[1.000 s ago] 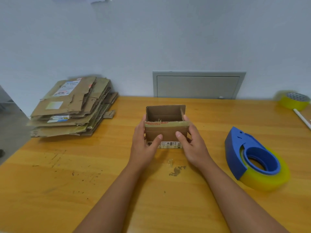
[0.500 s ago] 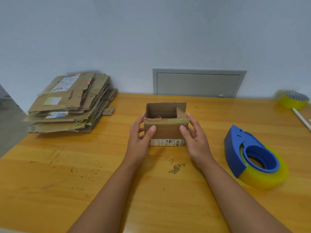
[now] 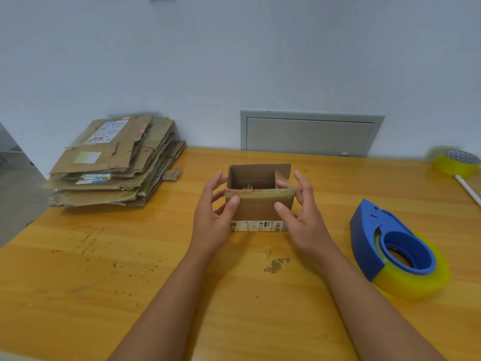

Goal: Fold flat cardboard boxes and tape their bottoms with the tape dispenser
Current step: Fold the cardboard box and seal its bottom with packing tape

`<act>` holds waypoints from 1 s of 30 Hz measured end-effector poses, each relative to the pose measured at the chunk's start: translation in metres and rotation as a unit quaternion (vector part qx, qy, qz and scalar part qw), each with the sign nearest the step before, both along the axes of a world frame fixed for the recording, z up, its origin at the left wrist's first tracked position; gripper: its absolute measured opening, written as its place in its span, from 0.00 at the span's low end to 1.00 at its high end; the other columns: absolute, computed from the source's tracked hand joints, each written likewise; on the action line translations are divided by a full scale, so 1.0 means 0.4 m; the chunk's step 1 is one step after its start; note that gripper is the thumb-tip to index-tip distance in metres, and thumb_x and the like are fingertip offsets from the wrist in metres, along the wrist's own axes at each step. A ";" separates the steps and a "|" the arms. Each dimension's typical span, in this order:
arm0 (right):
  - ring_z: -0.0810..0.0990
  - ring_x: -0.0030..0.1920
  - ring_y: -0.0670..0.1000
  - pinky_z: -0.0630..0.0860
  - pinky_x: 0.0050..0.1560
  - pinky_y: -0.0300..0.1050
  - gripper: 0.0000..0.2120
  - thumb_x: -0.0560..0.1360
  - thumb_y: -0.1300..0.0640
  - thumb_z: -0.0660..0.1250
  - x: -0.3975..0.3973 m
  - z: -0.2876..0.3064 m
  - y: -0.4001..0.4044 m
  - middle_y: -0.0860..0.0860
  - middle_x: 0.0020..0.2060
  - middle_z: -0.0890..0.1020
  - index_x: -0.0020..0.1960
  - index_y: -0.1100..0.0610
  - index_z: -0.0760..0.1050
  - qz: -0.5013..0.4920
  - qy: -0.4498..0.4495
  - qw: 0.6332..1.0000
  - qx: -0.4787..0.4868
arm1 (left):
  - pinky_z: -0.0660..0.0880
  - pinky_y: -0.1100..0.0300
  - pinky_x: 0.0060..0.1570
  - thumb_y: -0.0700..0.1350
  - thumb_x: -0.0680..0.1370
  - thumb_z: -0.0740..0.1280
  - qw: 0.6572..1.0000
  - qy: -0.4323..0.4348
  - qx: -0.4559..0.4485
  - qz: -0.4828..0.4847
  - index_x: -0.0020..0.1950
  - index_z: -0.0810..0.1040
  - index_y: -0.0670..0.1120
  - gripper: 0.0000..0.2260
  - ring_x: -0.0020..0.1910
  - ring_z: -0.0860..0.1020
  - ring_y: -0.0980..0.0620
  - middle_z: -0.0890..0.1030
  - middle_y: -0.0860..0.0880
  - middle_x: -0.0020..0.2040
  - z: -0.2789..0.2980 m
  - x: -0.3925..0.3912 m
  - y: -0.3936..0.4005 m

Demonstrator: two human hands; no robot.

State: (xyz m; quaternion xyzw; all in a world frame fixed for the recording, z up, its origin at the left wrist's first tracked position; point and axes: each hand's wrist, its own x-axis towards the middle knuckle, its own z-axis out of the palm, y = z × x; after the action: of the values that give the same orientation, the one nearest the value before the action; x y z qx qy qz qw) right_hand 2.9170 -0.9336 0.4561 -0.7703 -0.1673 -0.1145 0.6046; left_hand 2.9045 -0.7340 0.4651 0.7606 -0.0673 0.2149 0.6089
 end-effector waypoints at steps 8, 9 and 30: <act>0.71 0.70 0.40 0.78 0.63 0.51 0.36 0.80 0.52 0.67 0.000 -0.006 0.002 0.30 0.67 0.67 0.72 0.23 0.50 0.008 0.032 0.999 0.016 | 0.72 0.72 0.57 0.45 0.80 0.67 1.000 -0.001 0.030 -0.004 0.74 0.61 0.60 0.26 0.66 0.69 0.70 0.71 0.68 0.66 -0.015 0.010 -0.007; 0.70 0.69 0.38 0.78 0.64 0.50 0.35 0.80 0.52 0.67 0.001 -0.007 0.002 0.30 0.67 0.67 0.71 0.23 0.50 0.006 0.028 1.000 0.012 | 0.73 0.69 0.59 0.46 0.80 0.67 0.999 0.002 0.034 -0.006 0.75 0.61 0.58 0.26 0.66 0.70 0.67 0.72 0.64 0.67 -0.021 0.013 -0.008; 0.64 0.76 0.55 0.70 0.69 0.61 0.26 0.84 0.55 0.57 0.001 -0.020 0.015 0.52 0.73 0.69 0.75 0.32 0.56 -0.067 -0.093 0.981 -0.155 | 0.75 0.56 0.54 0.51 0.81 0.63 0.984 -0.081 0.148 0.047 0.67 0.70 0.61 0.15 0.58 0.71 0.56 0.71 0.71 0.58 -0.042 0.026 -0.017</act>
State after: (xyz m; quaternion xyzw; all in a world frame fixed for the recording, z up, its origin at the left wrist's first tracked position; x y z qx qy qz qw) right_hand 2.9173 -0.9276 0.4480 -0.8503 -0.1864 -0.1985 0.4504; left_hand 2.9147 -0.7409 0.4483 0.8248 -0.1122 0.2919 0.4711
